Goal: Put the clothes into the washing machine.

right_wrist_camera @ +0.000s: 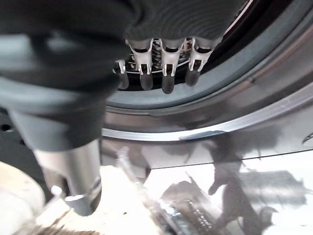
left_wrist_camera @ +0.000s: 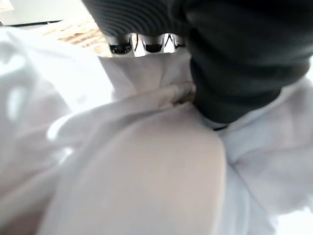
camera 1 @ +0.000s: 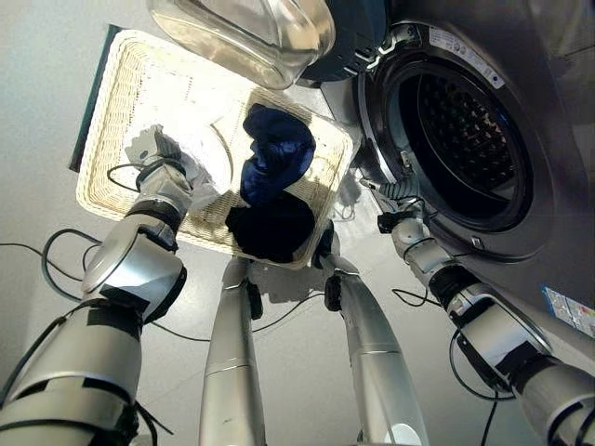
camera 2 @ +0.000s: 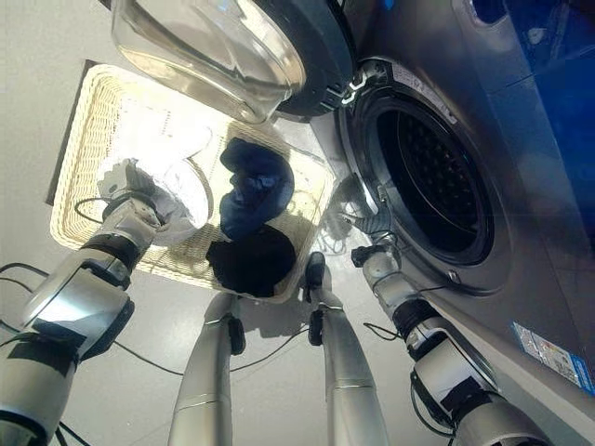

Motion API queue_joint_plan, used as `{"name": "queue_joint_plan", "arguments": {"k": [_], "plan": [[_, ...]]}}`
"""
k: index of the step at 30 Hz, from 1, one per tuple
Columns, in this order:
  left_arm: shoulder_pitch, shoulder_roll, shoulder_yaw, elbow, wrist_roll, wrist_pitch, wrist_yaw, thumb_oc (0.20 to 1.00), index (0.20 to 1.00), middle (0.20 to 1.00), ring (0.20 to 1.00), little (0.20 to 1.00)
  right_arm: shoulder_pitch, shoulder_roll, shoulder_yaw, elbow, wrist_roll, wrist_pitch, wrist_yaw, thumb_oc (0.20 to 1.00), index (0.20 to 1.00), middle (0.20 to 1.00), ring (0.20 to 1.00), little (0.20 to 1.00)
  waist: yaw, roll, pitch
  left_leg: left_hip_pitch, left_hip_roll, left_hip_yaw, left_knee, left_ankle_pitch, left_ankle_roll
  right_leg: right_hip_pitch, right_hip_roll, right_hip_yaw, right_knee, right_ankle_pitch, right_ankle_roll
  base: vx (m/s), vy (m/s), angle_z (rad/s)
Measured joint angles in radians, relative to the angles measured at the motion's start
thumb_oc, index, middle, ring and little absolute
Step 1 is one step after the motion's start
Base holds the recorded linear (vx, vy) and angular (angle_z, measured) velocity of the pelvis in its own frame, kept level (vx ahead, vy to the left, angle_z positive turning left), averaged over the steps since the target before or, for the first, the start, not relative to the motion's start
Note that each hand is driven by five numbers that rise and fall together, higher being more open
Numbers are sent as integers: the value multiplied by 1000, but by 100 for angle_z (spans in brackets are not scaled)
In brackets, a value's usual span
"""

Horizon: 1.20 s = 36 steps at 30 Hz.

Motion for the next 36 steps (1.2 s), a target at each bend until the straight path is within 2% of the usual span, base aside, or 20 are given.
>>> {"name": "queue_joint_plan", "arguments": {"k": [4, 8, 10, 12, 14, 16, 20, 26, 30, 34, 36], "plan": [[41, -31, 2, -4, -12, -24, -27, 200, 200, 200, 200, 200, -2, 0, -1, 0, 0, -1, 0, 1000, 1000, 1000, 1000, 1000, 1, -2, -1, 19, -3, 3, -5, 1, 1, 12, -4, 0, 6, -2, 5, 0, 0, 0], [67, -46, 26, -7, -82, -74, -28, 200, 200, 200, 200, 200, 6, 3, -1, 0, 0, -1, 0, 1000, 1000, 1000, 1000, 1000, 1, -2, -1, 24, -3, 6, -6, 6, 2, 13, -3, 2, 10, -1, 5, 0, 0, 0], [83, -42, 47, -6, -128, -106, -39, 200, 200, 200, 200, 200, 11, 9, -1, 0, 1, -1, 0, 1000, 1000, 1000, 1000, 1000, 3, -2, -1, 38, -7, 11, -16, 10, 4, 22, -3, 5, 8, 3, 0, 16, 6, -1], [118, -41, 123, -36, -196, -147, -61, 200, 200, 200, 200, 200, 24, 16, -2, -4, 1, 0, 0, 1000, 1000, 1000, 1000, 1000, 4, -2, -1, 62, -9, 14, -23, 9, 4, 44, -5, 4, 4, 2, 0, 0, 0, 0], [153, -46, 130, -55, -272, -196, -83, 200, 200, 200, 200, 200, 40, 21, -2, -8, 1, 0, -2, 1000, 1000, 1000, 1000, 1000, 7, -2, -1, 88, -10, 17, -33, 10, 4, 70, -6, 3, -8, 2, 0, 18, 3, 0], [209, -49, 192, -127, -383, -262, -115, 200, 200, 200, 200, 200, 62, 22, -3, -41, 0, 4, -5, 1000, 1000, 1000, 1000, 1000, 11, -2, -1, 103, -13, 16, -37, 10, 4, 86, -8, 1, -11, 1, 2, 0, 0, 0], [267, -78, 236, -234, -503, -347, -140, 200, 200, 200, 200, 200, 99, 23, -3, -76, -1, 10, -21, 1000, 1000, 1000, 1000, 1000, 32, -1, -1, 120, -13, 14, -38, 10, 5, 103, -8, -2, -11, 1, 2, 7, -6, 1], [352, -101, 284, -406, -612, -423, -168, 200, 200, 200, 200, 200, 139, 26, -34, -129, -2, 35, -27, 1000, 1000, 1000, 1000, 1000, 38, -1, 0, 144, -21, -2, -62, 21, 3, 129, -17, -20, -17, -2, 6, 22, -8, 8], [434, -130, 330, -537, -742, -477, -214, 200, 200, 200, 200, 200, 196, 28, -46, -177, -5, 49, -39, 1000, 1000, 1000, 1000, 1000, 58, 0, 0, 174, -23, -2, -87, 29, 4, 152, -20, -22, -27, -1, 5, 6, 0, 1], [470, -143, 357, -569, -778, -519, -234, 200, 200, 200, 200, 200, 221, 30, -46, -205, -15, 49, -39, 1000, 1000, 1000, 1000, 1000, 59, 0, 0, 182, -27, -4, -88, 31, 7, 163, -23, -27, -29, -2, 6, 13, -15, 3], [522, -152, 369, -644, -779, -547, -241, 200, 200, 200, 200, 200, 242, 30, -46, -256, -39, 51, -44, 1000, 1000, 1000, 1000, 1000, 63, 0, 0, 196, -30, -7, -91, 31, 7, 179, -26, -32, -29, -3, 7, 14, -32, 4]]}}
